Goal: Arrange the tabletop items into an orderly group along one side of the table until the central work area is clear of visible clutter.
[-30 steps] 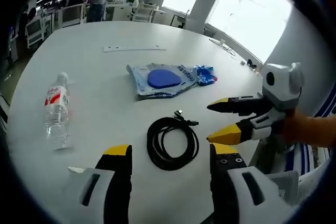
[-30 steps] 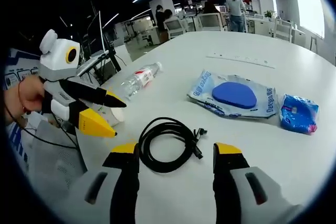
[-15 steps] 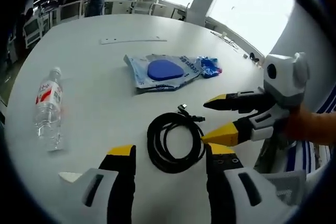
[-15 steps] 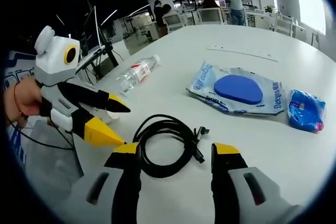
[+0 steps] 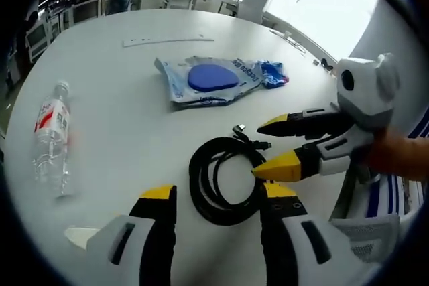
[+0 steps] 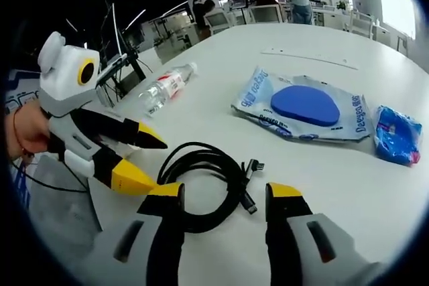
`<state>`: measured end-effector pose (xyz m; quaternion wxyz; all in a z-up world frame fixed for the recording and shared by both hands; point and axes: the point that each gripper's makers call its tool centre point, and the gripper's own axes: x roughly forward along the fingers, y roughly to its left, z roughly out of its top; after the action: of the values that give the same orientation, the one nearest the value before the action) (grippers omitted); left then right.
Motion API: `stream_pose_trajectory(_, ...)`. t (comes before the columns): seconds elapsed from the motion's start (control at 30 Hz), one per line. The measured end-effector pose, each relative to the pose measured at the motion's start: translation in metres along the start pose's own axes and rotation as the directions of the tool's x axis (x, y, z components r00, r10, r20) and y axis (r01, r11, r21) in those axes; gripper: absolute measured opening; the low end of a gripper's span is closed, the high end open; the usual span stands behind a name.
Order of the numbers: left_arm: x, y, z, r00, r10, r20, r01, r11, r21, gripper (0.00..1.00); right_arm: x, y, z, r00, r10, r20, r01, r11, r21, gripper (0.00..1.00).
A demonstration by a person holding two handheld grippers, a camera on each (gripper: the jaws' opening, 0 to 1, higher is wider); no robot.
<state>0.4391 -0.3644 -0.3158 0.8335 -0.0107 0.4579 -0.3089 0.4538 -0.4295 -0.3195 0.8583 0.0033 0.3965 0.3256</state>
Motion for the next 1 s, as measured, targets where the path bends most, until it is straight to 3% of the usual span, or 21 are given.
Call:
stream_pose_trajectory(0.67, 0.017, 0.001, -0.01, 0.999, 0.036, -0.038, -0.034, 0.998, 0.051, 0.39, 0.012, -0.008, -0.007, 0.998, -0.053, -0.034, 0.052, 0.998, -0.024, 0.31)
stream_pose_trajectory(0.8, 0.018, 0.002, -0.008, 0.998, 0.049, -0.034, -0.047, 0.997, 0.062, 0.33, 0.012, -0.012, -0.009, 0.996, -0.075, -0.039, 0.073, 0.996, -0.052, 0.24)
stream_pose_trajectory(0.87, 0.018, 0.008, -0.009, 0.995, 0.086, -0.048, -0.079, 0.987, 0.138, 0.28, 0.012, -0.014, -0.009, 0.996, -0.084, -0.039, 0.082, 0.995, -0.059, 0.2)
stream_pose_trajectory(1.0, 0.018, 0.013, -0.009, 0.993, 0.107, -0.044, -0.101, 0.987, 0.125, 0.19, 0.012, -0.012, -0.009, 0.996, -0.078, -0.032, 0.076, 0.995, -0.059, 0.13)
